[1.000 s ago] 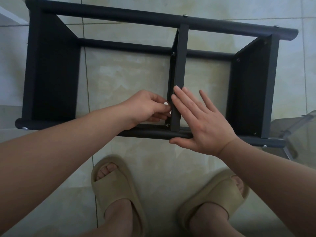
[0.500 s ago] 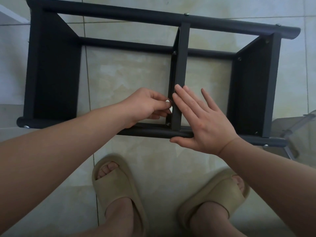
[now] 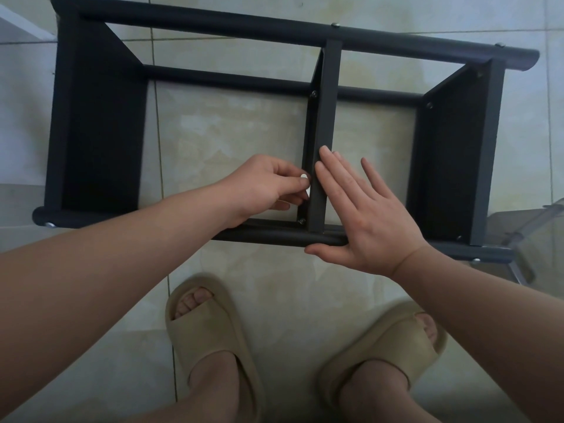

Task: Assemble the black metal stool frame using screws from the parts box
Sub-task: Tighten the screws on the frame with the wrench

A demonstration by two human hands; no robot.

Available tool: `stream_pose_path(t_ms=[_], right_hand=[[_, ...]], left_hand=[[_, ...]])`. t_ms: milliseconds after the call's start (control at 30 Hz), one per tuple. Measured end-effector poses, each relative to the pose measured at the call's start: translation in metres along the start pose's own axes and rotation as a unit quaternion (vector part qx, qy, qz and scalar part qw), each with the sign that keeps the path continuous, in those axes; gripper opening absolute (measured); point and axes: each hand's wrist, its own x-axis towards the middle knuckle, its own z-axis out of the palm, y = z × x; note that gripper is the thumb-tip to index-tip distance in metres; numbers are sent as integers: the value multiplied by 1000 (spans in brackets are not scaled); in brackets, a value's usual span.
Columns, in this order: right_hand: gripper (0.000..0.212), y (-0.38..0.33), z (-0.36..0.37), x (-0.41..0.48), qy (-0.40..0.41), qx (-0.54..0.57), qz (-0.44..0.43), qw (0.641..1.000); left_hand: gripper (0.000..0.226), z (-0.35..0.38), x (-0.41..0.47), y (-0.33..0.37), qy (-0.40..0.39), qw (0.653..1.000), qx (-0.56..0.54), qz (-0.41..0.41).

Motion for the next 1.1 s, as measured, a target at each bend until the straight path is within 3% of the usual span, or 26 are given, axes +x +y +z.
stream_pose_path(t_ms=[367, 1100], right_hand=[[107, 0, -1, 0, -4, -2, 1, 1000], [107, 0, 0, 0, -3, 2, -2, 1000]], left_hand=[[15, 1, -5, 4, -36, 997, -27, -62], [17, -21, -6, -3, -120, 968, 222, 12]])
